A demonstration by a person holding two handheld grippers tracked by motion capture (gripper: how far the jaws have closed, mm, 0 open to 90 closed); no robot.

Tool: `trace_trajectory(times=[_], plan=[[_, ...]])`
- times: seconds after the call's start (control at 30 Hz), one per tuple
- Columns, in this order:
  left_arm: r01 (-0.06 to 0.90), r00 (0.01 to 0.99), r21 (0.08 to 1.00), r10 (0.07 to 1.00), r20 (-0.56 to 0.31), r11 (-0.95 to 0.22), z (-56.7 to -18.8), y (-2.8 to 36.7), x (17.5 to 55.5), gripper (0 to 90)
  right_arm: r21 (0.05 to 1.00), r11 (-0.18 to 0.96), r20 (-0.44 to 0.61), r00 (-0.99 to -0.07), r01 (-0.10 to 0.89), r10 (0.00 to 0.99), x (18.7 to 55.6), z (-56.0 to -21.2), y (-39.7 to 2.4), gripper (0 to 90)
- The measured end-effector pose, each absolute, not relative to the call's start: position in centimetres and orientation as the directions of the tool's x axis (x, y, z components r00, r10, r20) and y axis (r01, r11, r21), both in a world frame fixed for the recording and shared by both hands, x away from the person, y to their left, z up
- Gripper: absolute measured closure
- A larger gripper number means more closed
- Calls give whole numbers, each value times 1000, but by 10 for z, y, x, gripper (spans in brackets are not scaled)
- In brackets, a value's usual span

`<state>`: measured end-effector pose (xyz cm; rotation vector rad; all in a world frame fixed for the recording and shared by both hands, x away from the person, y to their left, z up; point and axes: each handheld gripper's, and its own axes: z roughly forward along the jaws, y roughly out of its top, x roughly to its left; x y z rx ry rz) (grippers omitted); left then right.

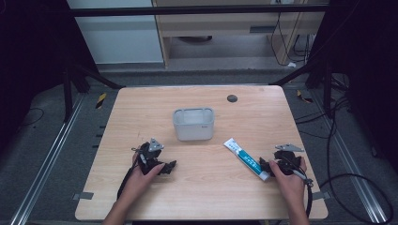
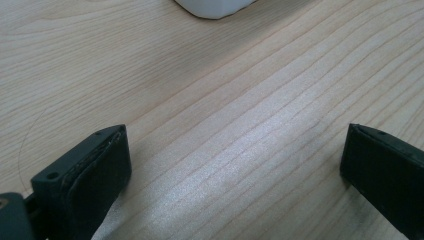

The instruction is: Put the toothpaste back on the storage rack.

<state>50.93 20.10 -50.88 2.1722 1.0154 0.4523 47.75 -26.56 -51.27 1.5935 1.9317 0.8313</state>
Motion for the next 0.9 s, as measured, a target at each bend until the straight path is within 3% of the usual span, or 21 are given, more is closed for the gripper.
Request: trace_trajectory(times=[0.1, 0.3, 0.53, 0.9], plan=[[534, 634, 711, 773, 23, -459, -509, 201, 509, 0, 730, 133, 29, -224, 671, 974, 478, -508, -266, 115], [535, 633, 711, 774, 22, -457, -509, 201, 509, 0, 761, 202, -4, -307, 616, 952, 473, -473, -246, 104], [538, 629, 711, 777, 19, -453, -509, 201, 508, 0, 709, 346, -37, -459, 614, 888, 472, -454, -217, 192], [538, 629, 711, 777, 20, -454, -509, 201, 508, 0, 627, 445, -25, -555, 639, 832, 488, -447, -190, 386]])
